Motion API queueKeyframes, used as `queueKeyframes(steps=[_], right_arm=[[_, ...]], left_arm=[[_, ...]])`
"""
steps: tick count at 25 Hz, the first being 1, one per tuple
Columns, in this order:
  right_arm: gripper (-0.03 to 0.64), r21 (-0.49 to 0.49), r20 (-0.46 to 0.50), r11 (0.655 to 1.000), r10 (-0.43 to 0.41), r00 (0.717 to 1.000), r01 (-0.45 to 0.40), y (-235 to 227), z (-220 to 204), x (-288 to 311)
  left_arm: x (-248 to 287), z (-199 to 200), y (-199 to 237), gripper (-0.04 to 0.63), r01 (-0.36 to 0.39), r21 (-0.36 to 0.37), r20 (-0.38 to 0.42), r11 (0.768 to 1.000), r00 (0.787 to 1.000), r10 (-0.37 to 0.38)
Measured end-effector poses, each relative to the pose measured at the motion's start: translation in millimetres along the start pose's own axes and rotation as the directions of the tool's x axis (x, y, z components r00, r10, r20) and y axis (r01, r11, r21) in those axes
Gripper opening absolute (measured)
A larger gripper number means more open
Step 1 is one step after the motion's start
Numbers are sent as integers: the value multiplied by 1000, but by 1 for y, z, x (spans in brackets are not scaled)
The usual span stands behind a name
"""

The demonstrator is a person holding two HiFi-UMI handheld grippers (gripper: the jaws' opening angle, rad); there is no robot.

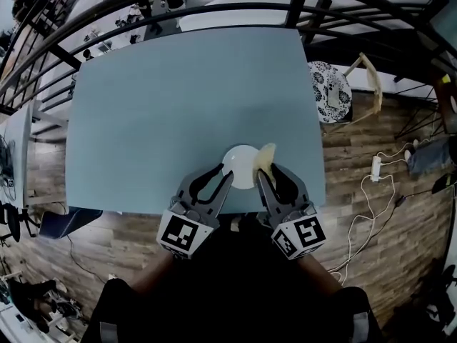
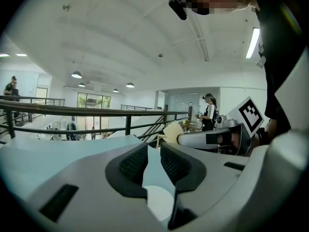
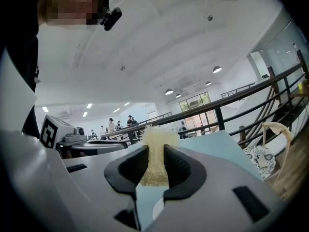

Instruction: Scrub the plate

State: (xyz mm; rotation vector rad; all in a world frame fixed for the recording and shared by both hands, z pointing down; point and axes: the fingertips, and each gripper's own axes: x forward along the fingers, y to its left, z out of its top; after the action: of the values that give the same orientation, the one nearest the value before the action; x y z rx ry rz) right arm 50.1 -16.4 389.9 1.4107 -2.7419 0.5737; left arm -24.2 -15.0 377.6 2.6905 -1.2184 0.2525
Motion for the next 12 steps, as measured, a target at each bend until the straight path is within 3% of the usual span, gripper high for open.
queueKeyframes(steps=[5,9,12], right_arm=[[104,-15,2,1000,5,1000,-5,2,0,1],[104,-31,3,1000,-2,1000,2,-3,-1,1],[104,-39,2,999,-2,1000,2,-2,-1,1]], left_arm=[[0,-4,-1,91,6,12,-25,1000,1000,-6],[4,0,1,91,-12,1,22,1000,1000,12],[4,-2,1,91,-16,0,16,1000,1000,16]])
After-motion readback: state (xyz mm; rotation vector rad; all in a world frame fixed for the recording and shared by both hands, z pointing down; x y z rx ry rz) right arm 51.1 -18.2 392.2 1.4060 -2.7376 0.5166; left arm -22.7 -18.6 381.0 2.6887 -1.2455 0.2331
